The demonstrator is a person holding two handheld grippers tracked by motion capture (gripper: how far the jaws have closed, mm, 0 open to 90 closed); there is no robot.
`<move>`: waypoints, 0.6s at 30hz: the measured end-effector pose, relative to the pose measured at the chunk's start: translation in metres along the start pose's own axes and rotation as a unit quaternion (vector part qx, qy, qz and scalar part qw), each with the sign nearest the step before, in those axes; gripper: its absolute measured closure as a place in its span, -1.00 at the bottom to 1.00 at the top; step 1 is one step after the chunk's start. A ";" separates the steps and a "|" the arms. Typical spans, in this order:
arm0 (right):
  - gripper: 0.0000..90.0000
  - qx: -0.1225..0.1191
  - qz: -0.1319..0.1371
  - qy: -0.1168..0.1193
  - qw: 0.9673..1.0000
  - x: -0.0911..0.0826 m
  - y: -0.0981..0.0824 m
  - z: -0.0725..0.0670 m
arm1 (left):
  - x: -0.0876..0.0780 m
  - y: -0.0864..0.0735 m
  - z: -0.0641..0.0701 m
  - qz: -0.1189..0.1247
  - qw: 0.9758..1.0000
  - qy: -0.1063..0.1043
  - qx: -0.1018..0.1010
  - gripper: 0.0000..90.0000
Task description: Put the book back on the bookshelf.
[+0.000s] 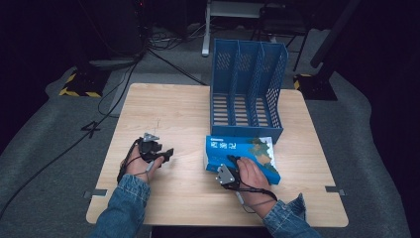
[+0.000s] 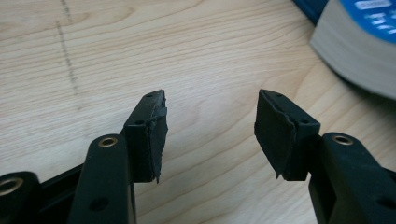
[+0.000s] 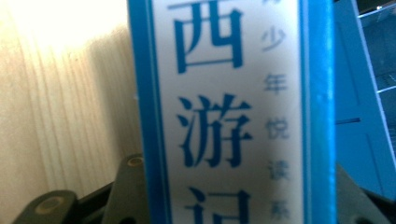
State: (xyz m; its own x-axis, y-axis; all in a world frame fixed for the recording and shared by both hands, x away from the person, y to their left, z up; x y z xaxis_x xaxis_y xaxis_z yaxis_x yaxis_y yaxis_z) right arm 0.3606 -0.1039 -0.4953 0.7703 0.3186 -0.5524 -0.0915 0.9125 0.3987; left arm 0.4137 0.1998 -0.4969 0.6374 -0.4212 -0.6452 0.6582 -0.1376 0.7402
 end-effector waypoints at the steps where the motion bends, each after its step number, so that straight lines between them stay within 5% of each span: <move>1: 0.32 0.004 0.002 0.001 1.000 -0.002 0.001 0.003 | 0.000 -0.001 -0.001 -0.002 1.000 0.004 -0.001 -0.02; 10: 0.36 0.068 0.038 0.003 0.997 -0.023 -0.004 0.034 | 0.006 -0.003 -0.014 -0.005 1.000 0.010 -0.009 -0.01; 17: 0.37 0.158 0.083 0.012 0.984 -0.052 -0.007 0.062 | 0.012 0.000 -0.020 0.009 1.000 0.010 -0.008 -0.01; 18: 0.37 0.158 0.083 0.012 0.984 -0.052 -0.007 0.062 | 0.012 0.000 -0.020 0.009 1.000 0.010 -0.008 -0.02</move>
State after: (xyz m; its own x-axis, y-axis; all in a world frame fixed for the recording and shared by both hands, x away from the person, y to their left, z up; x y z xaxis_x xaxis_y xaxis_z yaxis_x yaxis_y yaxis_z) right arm 0.3600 -0.1425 -0.4242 0.7464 0.4658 -0.4753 -0.0115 0.7231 0.6906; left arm 0.4298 0.2129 -0.5081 0.6574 -0.4058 -0.6349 0.6523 -0.1154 0.7491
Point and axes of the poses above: each handheld gripper's, and its own axes: x roughly forward along the jaws, y roughly out of its top, z roughly to its right, the point moved 1 cm from there along x, roughly forward along the jaws, and after that the axes turned 3 degrees about z, right-handed, at the moved point
